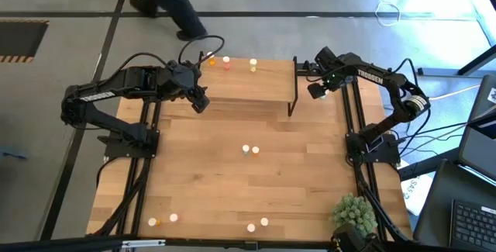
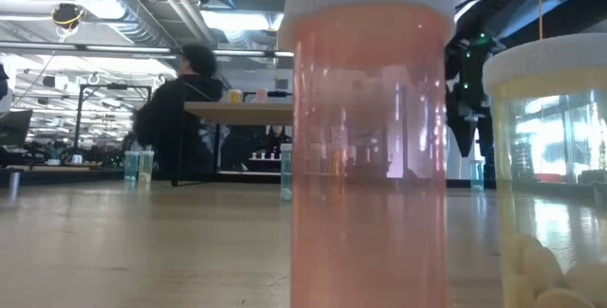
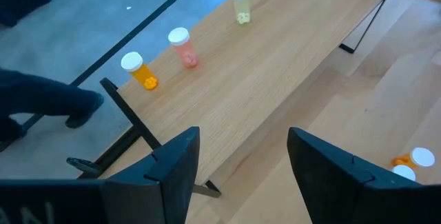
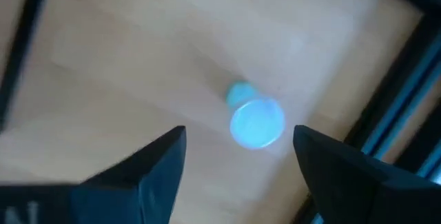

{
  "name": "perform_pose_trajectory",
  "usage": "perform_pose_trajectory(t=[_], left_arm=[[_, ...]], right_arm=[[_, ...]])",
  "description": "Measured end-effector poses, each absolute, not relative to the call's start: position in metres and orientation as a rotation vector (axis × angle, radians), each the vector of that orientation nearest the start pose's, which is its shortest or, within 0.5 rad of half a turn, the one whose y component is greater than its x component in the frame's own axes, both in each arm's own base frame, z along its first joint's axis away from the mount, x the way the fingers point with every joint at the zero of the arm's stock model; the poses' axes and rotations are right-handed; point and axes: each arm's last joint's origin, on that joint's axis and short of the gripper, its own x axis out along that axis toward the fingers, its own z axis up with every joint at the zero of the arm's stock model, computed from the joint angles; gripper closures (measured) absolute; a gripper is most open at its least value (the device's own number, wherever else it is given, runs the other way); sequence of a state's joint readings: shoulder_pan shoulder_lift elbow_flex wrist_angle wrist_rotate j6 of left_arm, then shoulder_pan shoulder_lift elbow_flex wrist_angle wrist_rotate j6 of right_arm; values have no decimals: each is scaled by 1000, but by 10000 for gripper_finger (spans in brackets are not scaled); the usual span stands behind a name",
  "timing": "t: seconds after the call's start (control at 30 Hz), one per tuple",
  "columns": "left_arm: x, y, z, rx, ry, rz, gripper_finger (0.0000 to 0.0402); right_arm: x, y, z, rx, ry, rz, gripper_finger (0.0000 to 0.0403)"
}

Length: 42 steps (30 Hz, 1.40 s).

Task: Pick and place medicine bottles onto shelf by color
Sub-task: Put the top right blue pill bottle on the shelf

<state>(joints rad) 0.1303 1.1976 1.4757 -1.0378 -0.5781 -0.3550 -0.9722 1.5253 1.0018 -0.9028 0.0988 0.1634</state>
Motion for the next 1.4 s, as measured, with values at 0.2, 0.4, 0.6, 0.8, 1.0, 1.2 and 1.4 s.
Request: perform_pose_trajectory(t=[0.2,0.4,0.6,0.8,1.0,1.2,1.4], left_arm=[[206,43,411,-152,625,796,187],[206,43,411,-152,625,796,187],[206,43,411,-152,625,796,187],[206,43,411,-152,625,796,187],[206,43,411,-152,625,796,187],[206,43,411,-152,625,796,187],[206,43,411,-152,625,796,187]], right_arm=[[144,-224,195,750,1236,-1030,132],[143,-228,186,777,1269,-1029,132],[145,-229,178,798,1297,-1014,133],[145,-229,178,800,1296,-1015,174],[144,-229,178,802,1295,-1017,234],[144,-229,178,800,1296,-1016,287],[144,-229,178,800,1298,-1015,289]])
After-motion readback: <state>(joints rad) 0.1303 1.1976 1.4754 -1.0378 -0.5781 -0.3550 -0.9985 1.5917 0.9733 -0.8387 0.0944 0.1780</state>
